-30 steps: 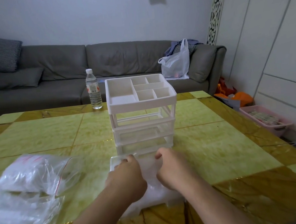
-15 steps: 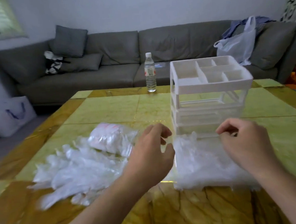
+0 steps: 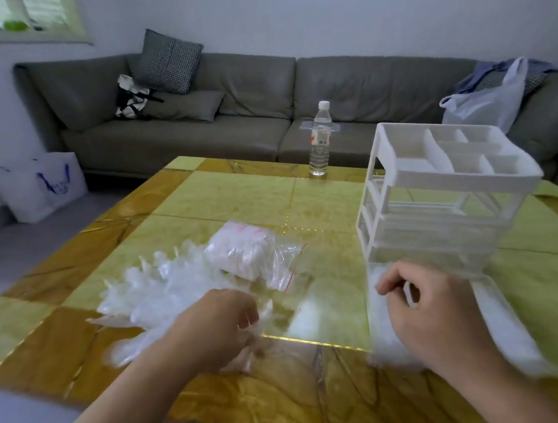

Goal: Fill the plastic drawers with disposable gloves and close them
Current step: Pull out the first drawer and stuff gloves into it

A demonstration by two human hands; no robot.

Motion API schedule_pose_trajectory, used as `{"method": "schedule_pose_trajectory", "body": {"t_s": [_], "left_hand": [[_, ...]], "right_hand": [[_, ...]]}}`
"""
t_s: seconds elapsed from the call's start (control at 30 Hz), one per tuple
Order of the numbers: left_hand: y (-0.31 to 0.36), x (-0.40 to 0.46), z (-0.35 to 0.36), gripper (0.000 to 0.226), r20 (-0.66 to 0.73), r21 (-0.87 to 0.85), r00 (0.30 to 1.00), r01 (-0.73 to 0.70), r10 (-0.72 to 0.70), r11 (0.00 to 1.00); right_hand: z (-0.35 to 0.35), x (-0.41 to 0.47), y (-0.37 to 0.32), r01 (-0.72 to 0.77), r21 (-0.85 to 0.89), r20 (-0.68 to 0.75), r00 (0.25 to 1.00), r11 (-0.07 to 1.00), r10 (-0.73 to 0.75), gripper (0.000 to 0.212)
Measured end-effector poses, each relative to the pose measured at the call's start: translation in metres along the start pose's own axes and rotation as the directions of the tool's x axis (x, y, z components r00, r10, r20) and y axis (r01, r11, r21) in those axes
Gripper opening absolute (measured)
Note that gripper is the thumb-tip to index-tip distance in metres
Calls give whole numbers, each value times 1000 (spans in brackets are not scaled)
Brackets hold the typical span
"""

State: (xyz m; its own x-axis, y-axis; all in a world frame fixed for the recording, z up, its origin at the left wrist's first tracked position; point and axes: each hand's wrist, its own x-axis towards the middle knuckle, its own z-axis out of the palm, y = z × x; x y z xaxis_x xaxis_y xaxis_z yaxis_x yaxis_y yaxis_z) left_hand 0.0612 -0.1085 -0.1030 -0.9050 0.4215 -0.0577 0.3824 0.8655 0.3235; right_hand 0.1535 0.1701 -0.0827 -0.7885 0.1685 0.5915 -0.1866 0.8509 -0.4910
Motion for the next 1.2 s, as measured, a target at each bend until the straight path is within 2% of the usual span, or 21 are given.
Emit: {"method": "schedule_pose_trajectory", "body": {"t_s": [0.2,0.27,0.33,0.4,0.47,0.53,0.6,0.7,0.83,0.87,0.93,1.0,1.07,1.13,1.2], "left_hand": [[-17,-9,-40,19,-251,-142,963,68,-102,988],[-21,-17,-53,15,-340,-181,933,59,-119,982],[-22,-21,-55,14,-363,-191,928,20,-89,981],[-21,-19,-48,14,-270,-201,961,4,-59,980],[-21,-15,-34,19,-77,-168,996,31,-44,985],[-26,-11,-21,35,105,-75,994,34,-26,997],[-32,-11,-17,45,200,-40,980,14,-6,999],[-35,-14,-19,55,256,-56,966,-21,35,998],[-30,-19,-22,57,303,-71,949,-69,88,995],[-29,-21,-22,56,309,-83,946,-72,94,994],[-27,-23,-24,56,331,-82,938,-83,106,993],[-24,-25,-26,58,350,-71,930,-98,116,993],[-21,-28,-28,65,359,-77,926,-97,118,992],[-17,-32,-32,79,346,-87,931,-89,114,992],[-15,-36,-35,87,265,-92,955,-114,135,989]], "right_hand": [[25,-8,-14,127,22,71,989,992,-128,39],[34,-11,-17,143,34,108,983,989,-146,37],[42,-13,-20,131,46,147,980,990,-136,36],[50,-16,-23,123,54,185,974,991,-131,33],[58,-21,-30,85,82,249,963,993,-102,31],[66,-26,-44,-54,139,364,931,989,-1,29],[78,-28,-58,-245,160,501,855,956,135,27],[100,-24,-75,-517,154,637,703,842,315,44],[124,-10,-91,-715,225,636,623,663,456,67],[127,-7,-93,-730,222,622,616,646,483,65],[131,-2,-94,-728,156,590,611,667,529,47],[133,0,-94,-658,78,562,649,749,513,26],[135,3,-92,-619,62,541,680,783,495,16],[132,9,-90,-673,136,540,666,727,515,9],[127,17,-87,-750,274,561,633,602,534,8]]}}
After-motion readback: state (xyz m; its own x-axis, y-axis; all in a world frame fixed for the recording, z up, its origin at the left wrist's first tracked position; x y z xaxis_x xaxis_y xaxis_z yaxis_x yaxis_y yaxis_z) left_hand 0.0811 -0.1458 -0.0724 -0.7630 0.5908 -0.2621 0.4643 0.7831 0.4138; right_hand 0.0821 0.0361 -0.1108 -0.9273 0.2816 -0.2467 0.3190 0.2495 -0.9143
